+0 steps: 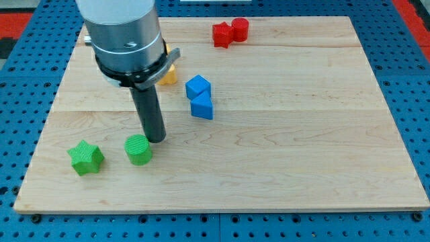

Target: Move the yellow hexagon to the bottom center of the board

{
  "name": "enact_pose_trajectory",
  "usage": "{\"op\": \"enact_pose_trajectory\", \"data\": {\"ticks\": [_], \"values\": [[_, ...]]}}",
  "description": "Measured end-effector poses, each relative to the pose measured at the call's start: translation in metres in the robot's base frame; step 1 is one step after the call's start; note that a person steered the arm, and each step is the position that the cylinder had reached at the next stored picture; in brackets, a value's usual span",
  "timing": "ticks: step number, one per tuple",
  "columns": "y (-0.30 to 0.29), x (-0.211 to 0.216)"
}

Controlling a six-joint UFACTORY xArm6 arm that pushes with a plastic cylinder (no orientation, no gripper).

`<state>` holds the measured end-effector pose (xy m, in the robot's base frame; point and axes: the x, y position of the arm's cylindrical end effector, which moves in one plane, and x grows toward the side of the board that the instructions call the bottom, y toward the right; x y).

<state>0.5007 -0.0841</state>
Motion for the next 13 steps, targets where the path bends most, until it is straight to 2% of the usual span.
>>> {"op": "enact_pose_trajectory", "data": {"ticks": [1, 2, 3, 4, 5, 8, 9, 10, 11, 13], "values": [[-0.014, 0.016], [-0.093, 0.016], [-0.066, 0.014], [-0.003, -0.006], [0.007, -0.008], [-0.001, -0.008], [-0.013, -0.020], [-0.031, -0.050], [-0.057, -0.052], [-0.067, -0.045]]}}
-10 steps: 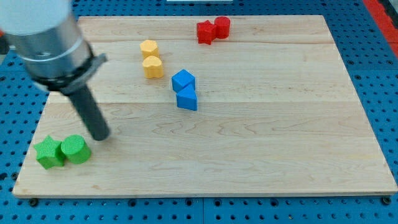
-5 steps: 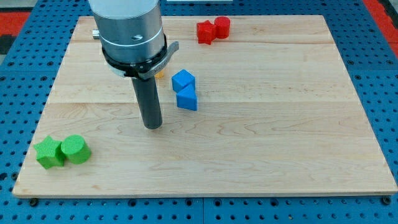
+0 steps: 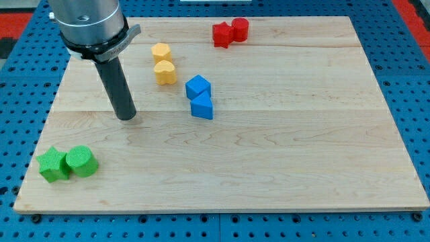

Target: Move the yellow hexagon to the bottom center of the board

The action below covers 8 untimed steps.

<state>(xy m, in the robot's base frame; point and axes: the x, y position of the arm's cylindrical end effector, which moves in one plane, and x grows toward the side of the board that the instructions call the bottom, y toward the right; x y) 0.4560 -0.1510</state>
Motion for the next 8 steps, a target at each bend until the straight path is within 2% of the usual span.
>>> {"op": "enact_pose_trajectory", "data": {"ticks": [2, 4, 5, 6, 7, 8], "values": [[0.000, 0.002], [-0.034, -0.070], [-0.010, -0.132], [0.001, -0.168], [0.001, -0.192], [0.004, -0.196]]}}
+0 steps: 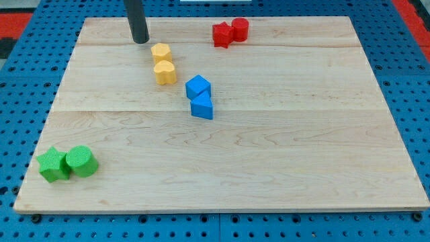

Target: Move the yellow hexagon to the bottom center of the board

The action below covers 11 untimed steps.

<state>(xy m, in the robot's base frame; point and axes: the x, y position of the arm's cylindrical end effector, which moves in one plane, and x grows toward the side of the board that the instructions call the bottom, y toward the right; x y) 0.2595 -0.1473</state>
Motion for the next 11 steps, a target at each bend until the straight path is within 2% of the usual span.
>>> {"op": "enact_pose_trajectory", "data": {"ticks": [2, 8, 9, 10, 11], "values": [[0.039, 0.000], [0.085, 0.011], [0.096, 0.040], [0.033, 0.019], [0.042, 0.003]]}}
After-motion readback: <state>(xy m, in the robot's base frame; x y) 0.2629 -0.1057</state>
